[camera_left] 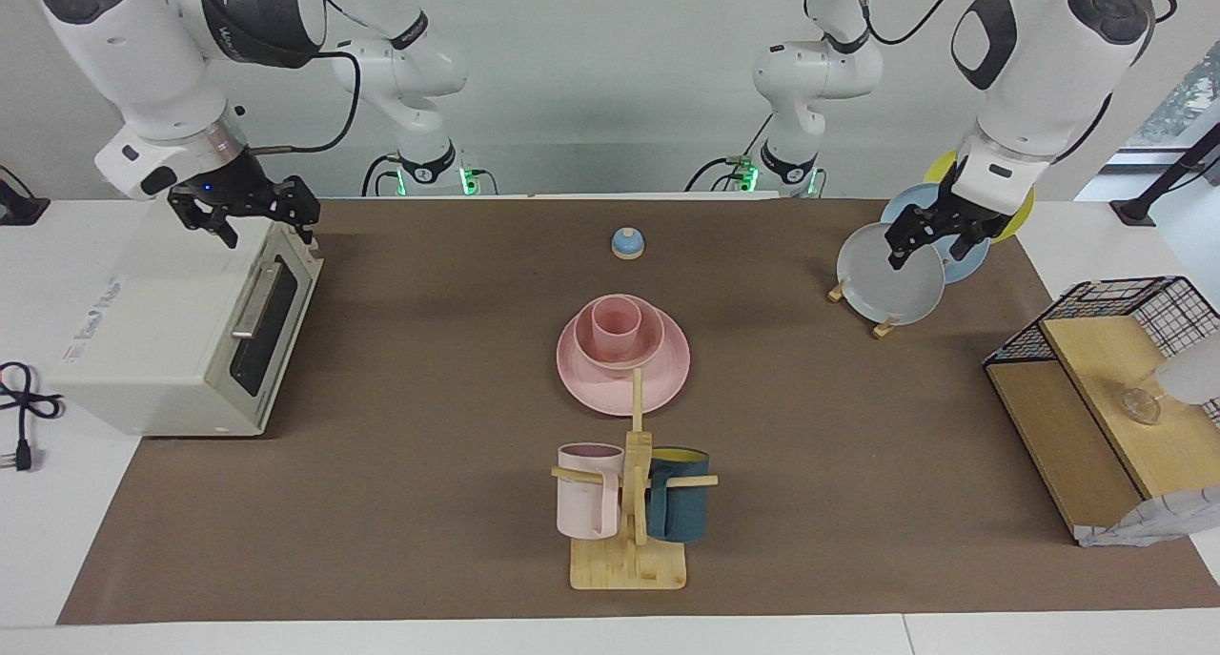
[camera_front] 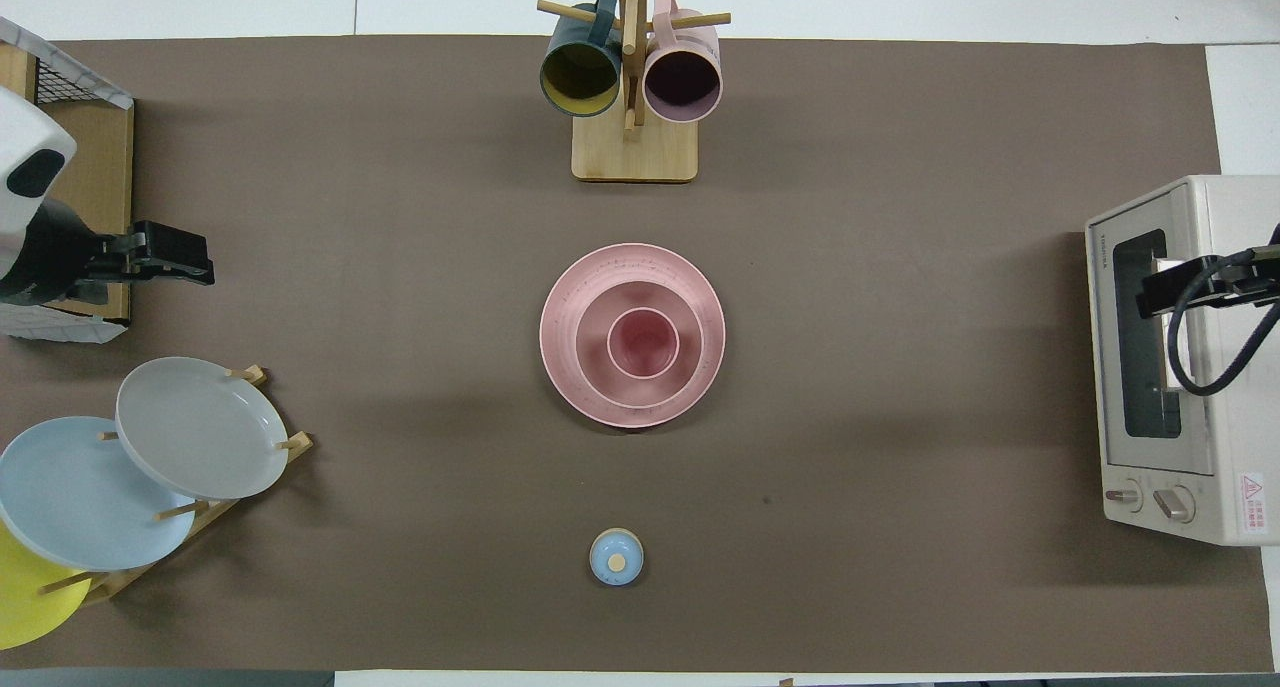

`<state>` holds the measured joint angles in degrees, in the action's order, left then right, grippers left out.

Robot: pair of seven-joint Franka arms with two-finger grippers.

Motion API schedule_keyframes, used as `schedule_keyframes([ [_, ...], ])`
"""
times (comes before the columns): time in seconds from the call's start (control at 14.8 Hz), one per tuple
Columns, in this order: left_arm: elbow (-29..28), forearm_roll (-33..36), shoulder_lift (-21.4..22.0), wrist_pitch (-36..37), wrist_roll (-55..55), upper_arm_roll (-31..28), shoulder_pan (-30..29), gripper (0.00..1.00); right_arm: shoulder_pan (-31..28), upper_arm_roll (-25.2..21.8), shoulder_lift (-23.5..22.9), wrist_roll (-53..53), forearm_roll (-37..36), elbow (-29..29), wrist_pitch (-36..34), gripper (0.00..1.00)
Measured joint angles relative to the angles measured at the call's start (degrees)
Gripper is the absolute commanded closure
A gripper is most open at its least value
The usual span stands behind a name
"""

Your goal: Organize tableware

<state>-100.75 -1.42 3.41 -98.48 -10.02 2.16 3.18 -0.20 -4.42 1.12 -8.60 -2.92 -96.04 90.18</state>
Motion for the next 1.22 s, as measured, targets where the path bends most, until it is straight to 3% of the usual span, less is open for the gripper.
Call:
schedule_keyframes([
  [0.27,-0.1,0.0,0.6,0.6,0.1,0.1,0.0,0.0,0.0,0.0,0.0,0.0,0.0,0.0,0.0,0.0],
  [0.68,2.4,0.0,1.1,10.5,0.8,0.8,0.4,0.0,0.0,0.0,0.0,0.0,0.0,0.0,0.0,0.0],
  [1.22,3.7,-0.1,1.1,9.9,1.6,1.6,0.8,0.0,0.0,0.0,0.0,0.0,0.0,0.0,0.0,0.0],
])
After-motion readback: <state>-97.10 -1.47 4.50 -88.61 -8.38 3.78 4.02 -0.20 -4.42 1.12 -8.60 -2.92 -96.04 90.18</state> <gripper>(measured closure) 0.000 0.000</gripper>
